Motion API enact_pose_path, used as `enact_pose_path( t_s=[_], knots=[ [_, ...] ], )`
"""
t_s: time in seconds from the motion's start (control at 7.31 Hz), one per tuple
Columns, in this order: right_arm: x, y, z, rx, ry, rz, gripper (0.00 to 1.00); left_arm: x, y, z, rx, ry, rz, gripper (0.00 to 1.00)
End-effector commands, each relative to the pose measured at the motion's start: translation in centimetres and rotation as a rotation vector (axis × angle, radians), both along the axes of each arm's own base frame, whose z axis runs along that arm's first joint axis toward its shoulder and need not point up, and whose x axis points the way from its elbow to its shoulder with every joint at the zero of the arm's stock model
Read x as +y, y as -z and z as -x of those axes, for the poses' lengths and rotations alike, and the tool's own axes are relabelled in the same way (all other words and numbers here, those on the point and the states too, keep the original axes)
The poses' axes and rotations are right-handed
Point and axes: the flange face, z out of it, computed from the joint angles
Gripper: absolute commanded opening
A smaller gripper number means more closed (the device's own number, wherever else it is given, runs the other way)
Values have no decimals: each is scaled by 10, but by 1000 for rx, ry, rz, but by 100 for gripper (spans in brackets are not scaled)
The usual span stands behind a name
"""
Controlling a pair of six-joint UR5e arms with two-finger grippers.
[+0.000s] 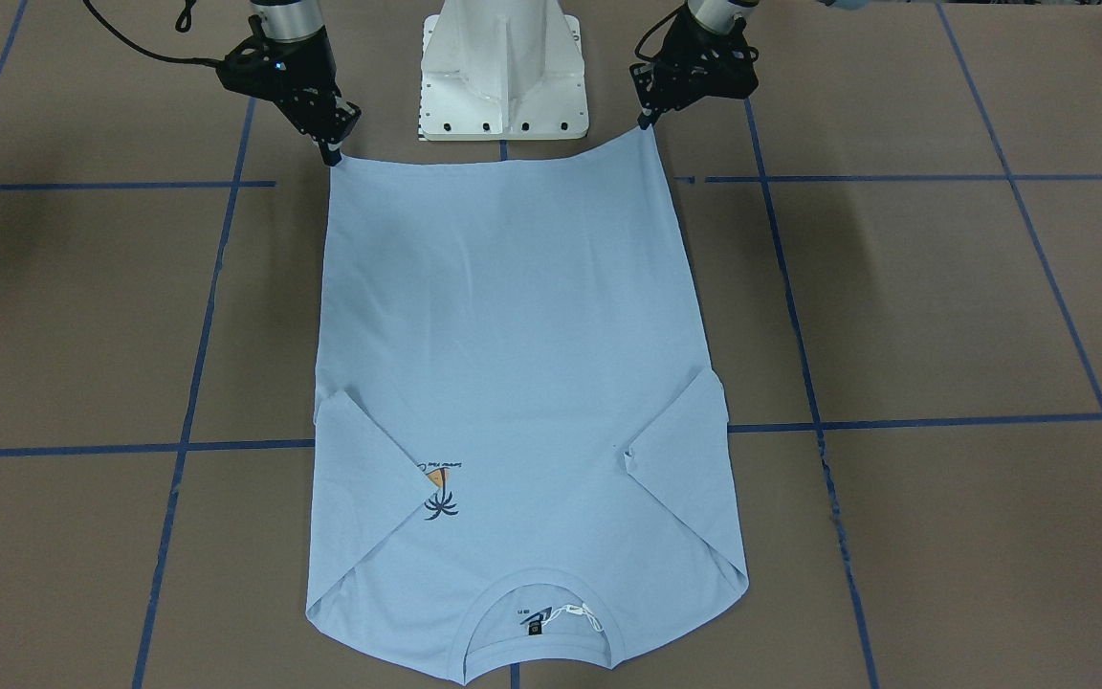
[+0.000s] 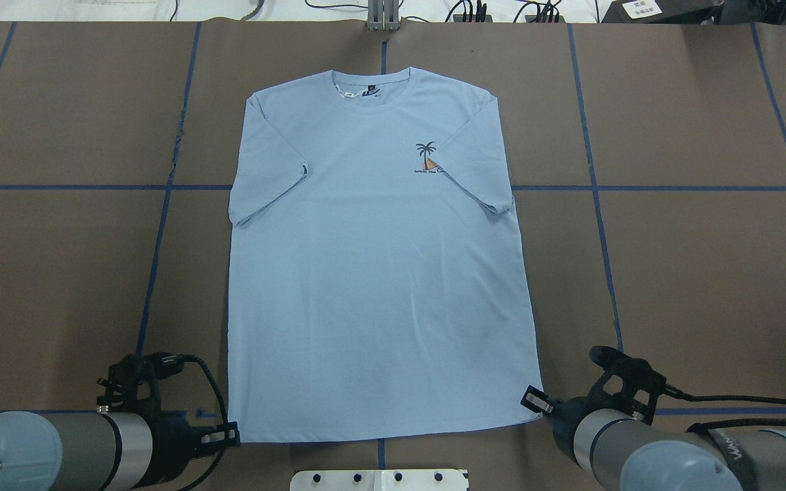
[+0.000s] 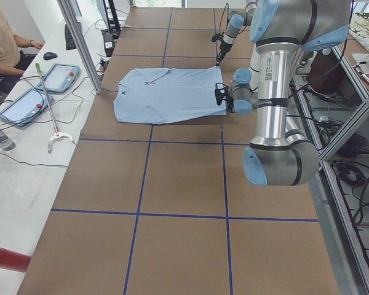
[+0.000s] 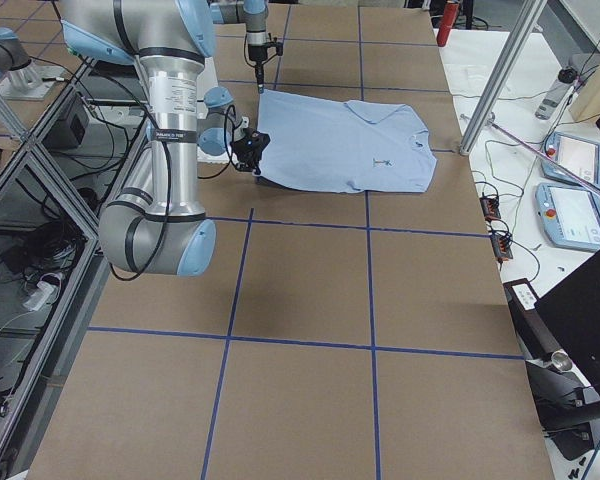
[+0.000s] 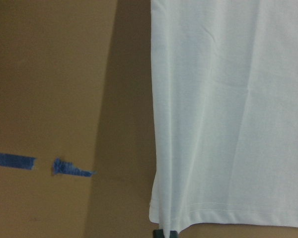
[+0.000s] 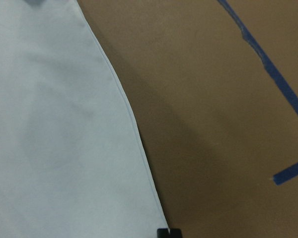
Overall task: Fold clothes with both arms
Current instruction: 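Grasp the hem corners with both grippers, then lift the hem with both grippers and fold it over toward the collar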
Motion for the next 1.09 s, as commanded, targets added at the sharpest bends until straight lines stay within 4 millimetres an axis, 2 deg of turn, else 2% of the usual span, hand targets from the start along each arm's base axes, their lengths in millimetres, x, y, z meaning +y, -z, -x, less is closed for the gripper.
enact_pose_path(
  t_s=[0.0,0.14,0.27,0.41,0.55,0.68,0.96],
  knots=[
    [-19,43,-55,-21,39,24,0,4,64,65,-4,-101,53,0],
    [-34,49,-60,-25,74,6,0,-23,80,74,18,-69,29,0],
    [-66,65,-63,-45,85,-26,0,-58,85,84,-7,-34,-84,0],
    [-106,76,-66,-23,82,-31,0,-99,91,93,-44,-14,-149,0],
    [-157,99,-58,1,53,-57,0,-141,96,99,-69,9,-171,0],
    [-204,111,-48,40,29,-49,0,-179,95,99,-101,29,-206,0],
    [-281,104,-55,110,19,-69,0,-250,79,104,-175,55,-256,0]
  ],
)
